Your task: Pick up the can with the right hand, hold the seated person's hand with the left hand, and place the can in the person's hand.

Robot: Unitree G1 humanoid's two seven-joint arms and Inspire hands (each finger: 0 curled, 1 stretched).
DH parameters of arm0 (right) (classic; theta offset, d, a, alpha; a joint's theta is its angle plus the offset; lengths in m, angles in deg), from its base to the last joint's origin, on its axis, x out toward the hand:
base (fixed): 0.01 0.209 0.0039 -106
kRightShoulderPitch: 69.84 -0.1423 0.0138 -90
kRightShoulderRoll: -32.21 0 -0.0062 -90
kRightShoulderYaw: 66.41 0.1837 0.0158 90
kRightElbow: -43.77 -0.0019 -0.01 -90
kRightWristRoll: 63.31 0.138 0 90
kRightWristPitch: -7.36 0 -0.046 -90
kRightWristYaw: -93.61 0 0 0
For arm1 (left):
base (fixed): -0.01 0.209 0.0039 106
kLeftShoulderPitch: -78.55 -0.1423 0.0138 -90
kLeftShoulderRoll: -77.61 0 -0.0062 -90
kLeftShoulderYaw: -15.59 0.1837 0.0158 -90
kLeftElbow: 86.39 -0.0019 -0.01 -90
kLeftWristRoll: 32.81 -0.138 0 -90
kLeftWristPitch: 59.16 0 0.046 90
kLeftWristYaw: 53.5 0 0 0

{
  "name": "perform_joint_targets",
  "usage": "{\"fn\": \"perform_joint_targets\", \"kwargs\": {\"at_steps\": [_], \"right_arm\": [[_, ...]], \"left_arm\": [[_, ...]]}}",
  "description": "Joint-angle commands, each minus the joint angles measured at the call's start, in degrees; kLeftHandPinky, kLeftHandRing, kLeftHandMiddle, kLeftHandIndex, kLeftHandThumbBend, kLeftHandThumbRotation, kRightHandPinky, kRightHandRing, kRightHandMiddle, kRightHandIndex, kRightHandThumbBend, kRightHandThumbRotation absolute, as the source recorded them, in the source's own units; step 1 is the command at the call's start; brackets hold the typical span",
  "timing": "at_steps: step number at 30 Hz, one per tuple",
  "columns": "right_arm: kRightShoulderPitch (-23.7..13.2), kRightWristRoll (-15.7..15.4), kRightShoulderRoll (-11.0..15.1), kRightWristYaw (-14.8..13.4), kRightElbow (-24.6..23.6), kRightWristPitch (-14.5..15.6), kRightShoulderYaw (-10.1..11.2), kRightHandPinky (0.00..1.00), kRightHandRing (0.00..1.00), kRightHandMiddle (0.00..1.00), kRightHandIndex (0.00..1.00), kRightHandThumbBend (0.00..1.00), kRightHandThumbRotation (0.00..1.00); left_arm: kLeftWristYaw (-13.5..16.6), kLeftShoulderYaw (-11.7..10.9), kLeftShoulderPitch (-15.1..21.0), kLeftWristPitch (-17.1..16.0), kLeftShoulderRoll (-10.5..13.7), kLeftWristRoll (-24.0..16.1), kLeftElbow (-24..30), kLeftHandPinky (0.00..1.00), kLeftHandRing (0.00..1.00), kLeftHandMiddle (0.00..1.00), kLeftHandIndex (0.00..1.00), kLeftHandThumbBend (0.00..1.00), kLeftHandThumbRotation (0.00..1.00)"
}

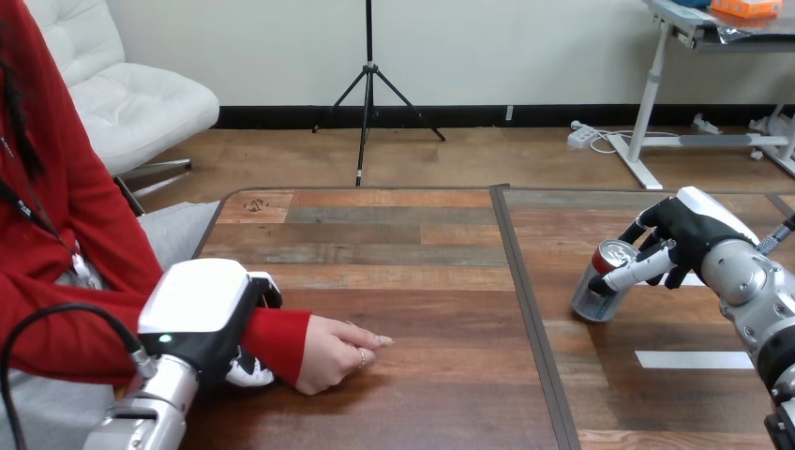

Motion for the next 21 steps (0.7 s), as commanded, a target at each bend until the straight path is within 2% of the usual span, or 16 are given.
{"fn": "perform_joint_targets", "kwargs": {"at_steps": [1, 9, 21], "right_arm": [[-3.78, 0.79, 0.53, -0.58, -2.17, -1.55, 1.1, 0.37, 0.4, 0.46, 0.5, 0.76, 0.0], [-3.91, 0.95, 0.51, -0.41, -2.27, -1.57, 1.24, 0.37, 0.4, 0.45, 0.5, 0.76, 0.0], [-4.3, 1.05, 0.4, -0.26, -2.33, -1.17, 1.32, 0.37, 0.39, 0.44, 0.5, 0.77, 0.0]], "left_arm": [[0.46, 2.29, 3.46, 0.25, -0.71, -0.31, -3.49, 0.57, 0.61, 0.62, 0.59, 0.94, 0.0], [1.87, 3.61, 4.84, -0.65, -0.73, 0.08, -6.33, 0.5, 0.54, 0.57, 0.55, 0.93, 0.0], [2.21, 4.55, 6.38, -2.58, -0.59, 1.01, -9.7, 0.39, 0.44, 0.48, 0.45, 0.89, 0.0]]}}
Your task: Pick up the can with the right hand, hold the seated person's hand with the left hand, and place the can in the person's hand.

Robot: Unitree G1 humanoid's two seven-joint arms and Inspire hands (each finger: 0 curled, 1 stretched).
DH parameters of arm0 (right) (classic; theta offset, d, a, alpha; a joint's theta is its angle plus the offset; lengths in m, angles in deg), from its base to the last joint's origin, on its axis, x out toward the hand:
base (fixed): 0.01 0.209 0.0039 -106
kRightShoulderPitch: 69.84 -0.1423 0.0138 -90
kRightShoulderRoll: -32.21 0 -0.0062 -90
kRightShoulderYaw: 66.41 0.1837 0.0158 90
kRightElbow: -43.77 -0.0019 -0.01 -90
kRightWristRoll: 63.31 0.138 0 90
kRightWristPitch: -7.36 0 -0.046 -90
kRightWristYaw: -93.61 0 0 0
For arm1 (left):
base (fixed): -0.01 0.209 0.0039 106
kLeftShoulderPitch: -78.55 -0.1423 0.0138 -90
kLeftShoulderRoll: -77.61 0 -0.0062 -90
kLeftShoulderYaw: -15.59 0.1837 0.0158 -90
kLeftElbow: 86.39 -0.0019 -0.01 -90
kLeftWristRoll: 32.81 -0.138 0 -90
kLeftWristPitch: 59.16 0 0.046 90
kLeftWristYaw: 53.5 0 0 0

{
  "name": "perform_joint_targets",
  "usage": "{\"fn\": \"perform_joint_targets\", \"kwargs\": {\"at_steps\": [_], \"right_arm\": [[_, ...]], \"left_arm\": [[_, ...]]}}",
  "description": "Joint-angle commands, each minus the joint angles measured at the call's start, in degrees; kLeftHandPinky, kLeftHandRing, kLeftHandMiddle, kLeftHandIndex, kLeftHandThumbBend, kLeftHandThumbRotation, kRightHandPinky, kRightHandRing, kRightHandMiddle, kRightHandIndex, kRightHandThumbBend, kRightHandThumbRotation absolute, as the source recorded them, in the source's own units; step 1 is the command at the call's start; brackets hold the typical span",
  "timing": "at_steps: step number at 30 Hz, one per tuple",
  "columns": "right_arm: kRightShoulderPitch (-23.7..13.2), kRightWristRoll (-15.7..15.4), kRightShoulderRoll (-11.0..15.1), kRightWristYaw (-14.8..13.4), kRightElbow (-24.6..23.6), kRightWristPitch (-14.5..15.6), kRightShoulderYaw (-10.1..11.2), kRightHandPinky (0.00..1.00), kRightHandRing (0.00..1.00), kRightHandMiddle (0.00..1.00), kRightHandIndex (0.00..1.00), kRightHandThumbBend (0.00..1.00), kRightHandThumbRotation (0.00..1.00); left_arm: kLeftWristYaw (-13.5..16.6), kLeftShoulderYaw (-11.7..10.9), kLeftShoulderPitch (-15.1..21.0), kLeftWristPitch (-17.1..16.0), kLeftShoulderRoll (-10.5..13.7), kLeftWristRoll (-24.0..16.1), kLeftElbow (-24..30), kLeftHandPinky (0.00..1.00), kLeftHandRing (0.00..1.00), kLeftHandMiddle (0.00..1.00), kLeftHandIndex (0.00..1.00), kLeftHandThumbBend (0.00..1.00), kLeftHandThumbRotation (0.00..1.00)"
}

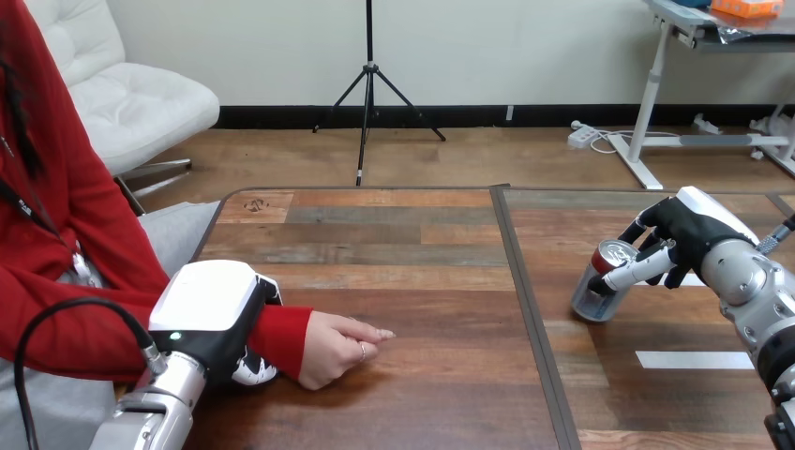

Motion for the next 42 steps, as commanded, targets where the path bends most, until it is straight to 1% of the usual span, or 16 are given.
{"fn": "perform_joint_targets", "kwargs": {"at_steps": [1, 11, 23, 26, 32, 41, 42], "right_arm": [[-4.34, 1.0, 0.4, -0.25, -2.32, -1.01, 1.27, 0.38, 0.39, 0.44, 0.5, 0.77, 0.0], [-4.42, 0.84, 0.47, -0.29, -2.37, -1.38, 1.13, 0.38, 0.39, 0.44, 0.5, 0.77, 0.0], [-4.48, 0.94, 0.45, -0.43, -2.43, -1.71, 1.24, 0.36, 0.38, 0.44, 0.49, 0.77, 0.0], [-4.59, 1.0, 0.4, -0.35, -2.46, -1.6, 1.29, 0.36, 0.38, 0.43, 0.49, 0.77, 0.0], [-4.91, 1.09, 0.31, -0.22, -2.56, -1.36, 1.37, 0.36, 0.38, 0.44, 0.5, 0.77, 0.0], [-5.09, 0.99, 0.35, -0.4, -2.81, -2.06, 1.3, 0.36, 0.38, 0.43, 0.5, 0.76, 0.0], [-5.13, 0.96, 0.34, -0.47, -2.82, -2.09, 1.28, 0.36, 0.38, 0.43, 0.5, 0.76, 0.0]], "left_arm": [[0.01, 1.89, 2.74, -1.11, -0.44, 0.82, -3.42, 0.38, 0.42, 0.46, 0.44, 0.88, 0.0], [-0.09, 2.39, 3.71, -2.24, -0.36, 1.3, -5.69, 0.32, 0.36, 0.39, 0.39, 0.86, 0.0], [0.01, 2.1, 3.7, -3.96, 0.07, 3.69, -6.48, 0.26, 0.3, 0.33, 0.32, 0.84, 0.0], [0.03, 1.95, 3.46, -4.03, 0.26, 3.98, -5.82, 0.26, 0.29, 0.33, 0.32, 0.83, 0.0], [-0.42, 0.83, 2.73, -3.94, 0.2, 5.94, -3.63, 0.25, 0.29, 0.33, 0.31, 0.83, 0.0], [-1.23, -0.17, 2.24, -3.53, 0.82, 7.73, -0.02, 0.26, 0.29, 0.33, 0.31, 0.81, 0.0], [-0.81, -0.29, 2.3, -3.72, 0.84, 7.84, 0.22, 0.26, 0.29, 0.33, 0.31, 0.8, 0.0]]}}
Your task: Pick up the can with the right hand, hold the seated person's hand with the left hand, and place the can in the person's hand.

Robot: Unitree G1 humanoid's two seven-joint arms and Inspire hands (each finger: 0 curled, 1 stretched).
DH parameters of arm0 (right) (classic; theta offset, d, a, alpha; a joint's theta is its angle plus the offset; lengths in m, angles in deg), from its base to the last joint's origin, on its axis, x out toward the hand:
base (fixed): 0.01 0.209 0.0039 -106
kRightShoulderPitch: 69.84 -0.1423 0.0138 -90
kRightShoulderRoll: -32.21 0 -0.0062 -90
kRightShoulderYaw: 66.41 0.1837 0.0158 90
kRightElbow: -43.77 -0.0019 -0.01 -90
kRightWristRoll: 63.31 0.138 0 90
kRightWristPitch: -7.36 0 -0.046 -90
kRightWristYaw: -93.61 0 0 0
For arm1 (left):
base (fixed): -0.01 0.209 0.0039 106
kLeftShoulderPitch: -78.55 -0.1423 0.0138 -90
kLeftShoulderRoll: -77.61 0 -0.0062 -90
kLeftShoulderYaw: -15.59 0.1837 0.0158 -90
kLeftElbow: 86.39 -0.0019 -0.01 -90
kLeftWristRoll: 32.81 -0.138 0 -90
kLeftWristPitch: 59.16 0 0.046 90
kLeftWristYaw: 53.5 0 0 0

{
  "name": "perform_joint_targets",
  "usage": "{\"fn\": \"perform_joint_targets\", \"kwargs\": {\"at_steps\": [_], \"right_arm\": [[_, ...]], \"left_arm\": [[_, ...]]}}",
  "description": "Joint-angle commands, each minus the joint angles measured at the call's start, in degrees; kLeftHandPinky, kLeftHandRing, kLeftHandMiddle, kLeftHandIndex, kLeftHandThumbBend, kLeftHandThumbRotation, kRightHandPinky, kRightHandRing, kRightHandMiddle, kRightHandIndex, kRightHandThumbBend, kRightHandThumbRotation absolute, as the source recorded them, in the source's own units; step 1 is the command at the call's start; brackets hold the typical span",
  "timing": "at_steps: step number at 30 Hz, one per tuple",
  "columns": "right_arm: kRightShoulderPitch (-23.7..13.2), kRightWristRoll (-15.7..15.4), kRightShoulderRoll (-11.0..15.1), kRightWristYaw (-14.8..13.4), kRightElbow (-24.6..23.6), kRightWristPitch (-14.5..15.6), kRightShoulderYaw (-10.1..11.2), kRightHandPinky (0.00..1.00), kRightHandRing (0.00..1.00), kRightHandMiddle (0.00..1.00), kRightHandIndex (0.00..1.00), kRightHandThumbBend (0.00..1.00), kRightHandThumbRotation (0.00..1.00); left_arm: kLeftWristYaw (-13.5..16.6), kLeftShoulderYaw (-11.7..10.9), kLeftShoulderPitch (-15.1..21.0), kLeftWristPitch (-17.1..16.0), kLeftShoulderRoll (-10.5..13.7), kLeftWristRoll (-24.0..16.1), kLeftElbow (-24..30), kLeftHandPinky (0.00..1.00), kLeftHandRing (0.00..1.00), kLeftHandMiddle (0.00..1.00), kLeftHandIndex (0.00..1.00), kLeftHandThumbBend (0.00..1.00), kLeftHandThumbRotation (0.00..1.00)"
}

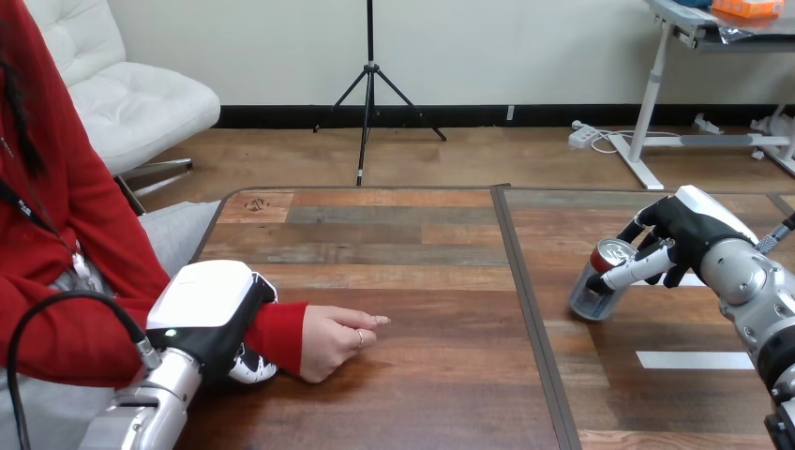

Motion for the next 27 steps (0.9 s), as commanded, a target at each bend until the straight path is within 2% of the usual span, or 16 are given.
{"fn": "perform_joint_targets", "kwargs": {"at_steps": [1, 10, 15, 27], "right_arm": [[-5.16, 0.92, 0.35, -0.52, -2.81, -1.65, 1.19, 0.36, 0.38, 0.43, 0.5, 0.75, 0.0], [-5.37, 1.14, 0.17, -0.73, -2.92, -2.01, 1.8, 0.36, 0.38, 0.43, 0.5, 0.75, 0.0], [-5.52, 0.81, 0.12, -1.1, -3.04, -2.51, 1.75, 0.36, 0.39, 0.44, 0.5, 0.74, 0.0], [-6.24, 0.4, -0.14, -1.96, -3.16, -3.91, 1.55, 0.38, 0.39, 0.44, 0.5, 0.72, 0.0]], "left_arm": [[0.26, -1.05, 0.44, -0.64, -0.45, 2.09, 3.72, 0.25, 0.29, 0.33, 0.31, 0.81, 0.0], [1.54, -2.32, 0.29, -0.88, -0.31, 3.08, 7.17, 0.23, 0.28, 0.32, 0.3, 0.8, 0.0], [1.09, -3.28, 0.28, -0.04, -0.28, 3.39, 10.1, 0.22, 0.27, 0.32, 0.3, 0.78, 0.0], [1.37, -5.32, 1.26, 1.06, -0.38, 4.2, 15.43, 0.22, 0.27, 0.32, 0.31, 0.81, 0.0]]}}
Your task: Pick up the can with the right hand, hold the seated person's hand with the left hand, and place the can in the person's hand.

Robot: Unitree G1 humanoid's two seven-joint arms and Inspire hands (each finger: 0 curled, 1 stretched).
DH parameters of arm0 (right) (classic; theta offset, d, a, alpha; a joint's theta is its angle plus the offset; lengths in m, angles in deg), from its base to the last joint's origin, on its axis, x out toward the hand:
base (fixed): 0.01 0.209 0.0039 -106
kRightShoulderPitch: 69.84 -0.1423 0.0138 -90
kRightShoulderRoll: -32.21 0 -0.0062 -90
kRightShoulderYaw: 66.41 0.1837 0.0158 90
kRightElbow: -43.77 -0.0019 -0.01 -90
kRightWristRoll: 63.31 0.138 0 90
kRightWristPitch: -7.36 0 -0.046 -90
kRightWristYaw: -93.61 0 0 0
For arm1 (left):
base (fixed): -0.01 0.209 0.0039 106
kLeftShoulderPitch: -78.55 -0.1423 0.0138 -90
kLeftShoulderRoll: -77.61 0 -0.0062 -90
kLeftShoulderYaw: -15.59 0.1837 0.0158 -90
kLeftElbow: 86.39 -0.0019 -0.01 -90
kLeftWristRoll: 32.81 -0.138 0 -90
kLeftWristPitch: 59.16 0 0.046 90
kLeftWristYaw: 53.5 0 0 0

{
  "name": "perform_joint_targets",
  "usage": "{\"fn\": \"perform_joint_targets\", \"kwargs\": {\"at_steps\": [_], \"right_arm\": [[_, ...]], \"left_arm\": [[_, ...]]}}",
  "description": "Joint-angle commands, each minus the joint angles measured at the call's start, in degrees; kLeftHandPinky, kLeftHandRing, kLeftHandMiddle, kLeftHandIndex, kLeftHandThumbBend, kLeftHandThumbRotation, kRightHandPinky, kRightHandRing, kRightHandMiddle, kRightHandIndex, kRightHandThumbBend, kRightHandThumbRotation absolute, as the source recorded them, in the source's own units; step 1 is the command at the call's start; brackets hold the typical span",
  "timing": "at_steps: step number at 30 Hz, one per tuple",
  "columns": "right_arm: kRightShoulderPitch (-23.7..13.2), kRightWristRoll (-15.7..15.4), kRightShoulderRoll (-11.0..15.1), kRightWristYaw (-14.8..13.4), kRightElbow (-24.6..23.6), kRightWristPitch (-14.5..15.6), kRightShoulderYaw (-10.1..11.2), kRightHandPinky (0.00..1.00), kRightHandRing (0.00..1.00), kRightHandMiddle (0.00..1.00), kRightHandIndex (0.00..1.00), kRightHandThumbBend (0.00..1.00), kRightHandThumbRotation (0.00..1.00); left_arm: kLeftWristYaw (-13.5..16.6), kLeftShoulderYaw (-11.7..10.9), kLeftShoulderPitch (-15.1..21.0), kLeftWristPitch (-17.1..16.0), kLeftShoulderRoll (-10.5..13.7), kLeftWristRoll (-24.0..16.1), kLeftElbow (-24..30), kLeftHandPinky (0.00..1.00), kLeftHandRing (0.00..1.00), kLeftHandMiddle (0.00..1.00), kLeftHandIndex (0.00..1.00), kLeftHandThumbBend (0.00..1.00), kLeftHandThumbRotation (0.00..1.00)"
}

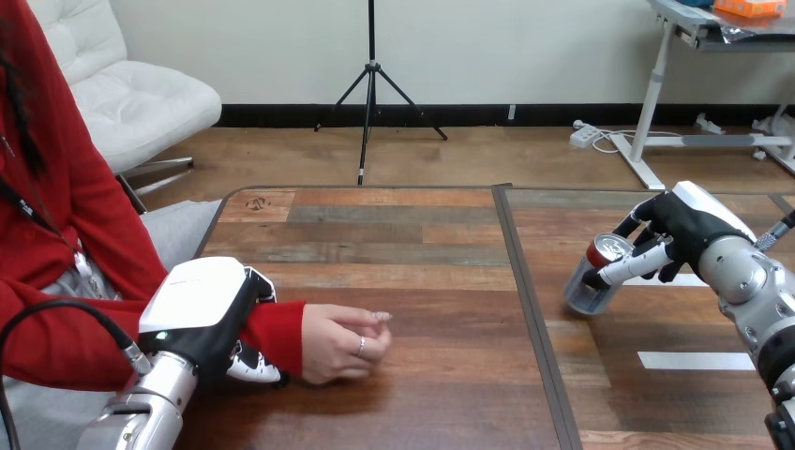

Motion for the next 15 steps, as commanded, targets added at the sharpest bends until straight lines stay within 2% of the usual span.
{"fn": "perform_joint_targets", "kwargs": {"at_steps": [1, 8, 15], "right_arm": [[-6.33, 0.42, -0.15, -1.99, -3.15, -2.13, 0.69, 0.38, 0.39, 0.44, 0.5, 0.72, 0.0], [-7.0, 0.3, -0.43, -2.15, -3.5, -2.39, 0.61, 0.37, 0.38, 0.43, 0.49, 0.72, 0.0], [-7.28, 0.58, -0.61, -2.57, -3.9, -4.1, 0.9, 0.35, 0.38, 0.44, 0.49, 0.72, 0.0]], "left_arm": [[1.72, -3.34, 5.27, -0.07, -0.75, 1.26, 8.65, 0.22, 0.27, 0.32, 0.31, 0.82, 0.0], [1.97, -4.05, 6.3, 0.27, -1.05, 2.03, 9.97, 0.21, 0.26, 0.31, 0.31, 0.82, 0.0], [1.86, -4.3, 7.74, 0.59, -0.82, 1.83, 10.81, 0.21, 0.26, 0.31, 0.31, 0.82, 0.0]]}}
